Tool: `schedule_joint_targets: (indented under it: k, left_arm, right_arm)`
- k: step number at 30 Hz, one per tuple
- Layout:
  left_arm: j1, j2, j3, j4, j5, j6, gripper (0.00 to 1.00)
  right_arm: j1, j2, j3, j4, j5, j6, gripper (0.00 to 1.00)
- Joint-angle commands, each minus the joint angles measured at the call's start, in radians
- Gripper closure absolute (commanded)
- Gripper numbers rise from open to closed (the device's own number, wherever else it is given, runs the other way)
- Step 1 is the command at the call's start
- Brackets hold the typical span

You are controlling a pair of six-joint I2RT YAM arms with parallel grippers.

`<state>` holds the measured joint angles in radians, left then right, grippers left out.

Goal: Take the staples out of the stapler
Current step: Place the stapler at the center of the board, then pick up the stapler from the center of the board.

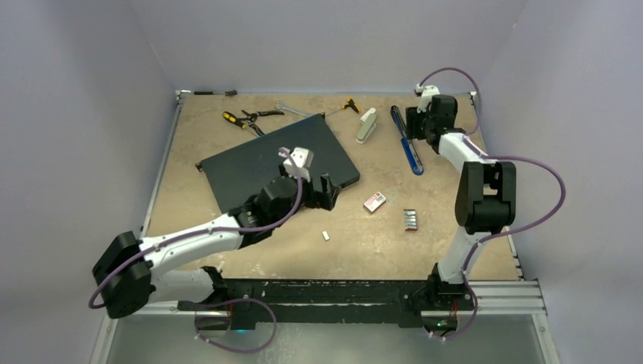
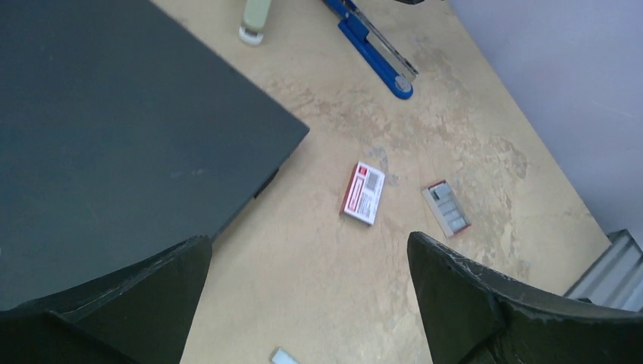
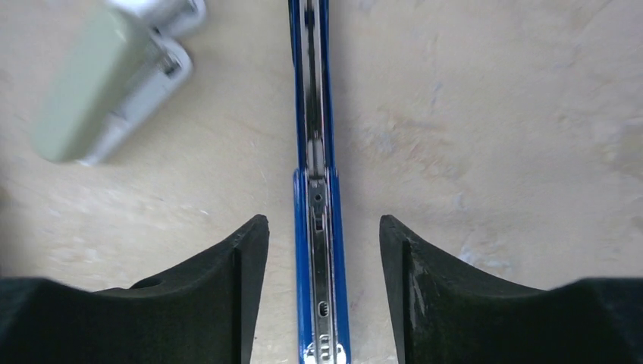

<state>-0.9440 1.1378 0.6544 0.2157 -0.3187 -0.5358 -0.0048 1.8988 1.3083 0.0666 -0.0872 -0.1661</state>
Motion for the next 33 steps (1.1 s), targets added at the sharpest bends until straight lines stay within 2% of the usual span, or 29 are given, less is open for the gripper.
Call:
schedule_joint_targets:
  k: [1, 4, 6, 10, 12, 19, 26, 33]
  left_arm:
    - [0.034, 0.147, 0.206, -0.008, 0.008, 0.116, 0.0]
    - [0.079, 0.258, 0.292, 0.017, 0.067, 0.147, 0.0]
    - [0.12, 0.366, 0.364, 0.045, 0.156, 0.189, 0.0]
    - [0.193, 0.636, 0.59, 0.024, 0.368, 0.286, 0.01]
    - [0.229, 0.794, 0.754, -0.029, 0.45, 0.331, 0.05]
    - [0.282, 1.096, 1.069, -0.114, 0.526, 0.422, 0.07]
    - [0.286, 1.256, 1.241, -0.163, 0.472, 0.517, 0.07]
    - [0.292, 1.387, 1.375, -0.155, 0.431, 0.53, 0.07]
  right_arm:
    - [0.006, -0.135, -0.002, 0.045, -0.005, 0.193, 0.4]
    - [0.006, -0.183, -0.02, 0.027, -0.014, 0.281, 0.36]
    - [0.006, -0.23, -0.063, 0.029, -0.04, 0.366, 0.34]
    - [0.011, -0.38, -0.219, 0.08, -0.089, 0.521, 0.34]
    - [0.022, -0.461, -0.291, 0.09, -0.095, 0.573, 0.32]
    - [0.064, -0.711, -0.409, 0.025, -0.083, 0.619, 0.31]
    - [0.066, -0.878, -0.439, -0.06, -0.018, 0.577, 0.31]
    - [0.066, -0.938, -0.472, -0.093, -0.047, 0.573, 0.31]
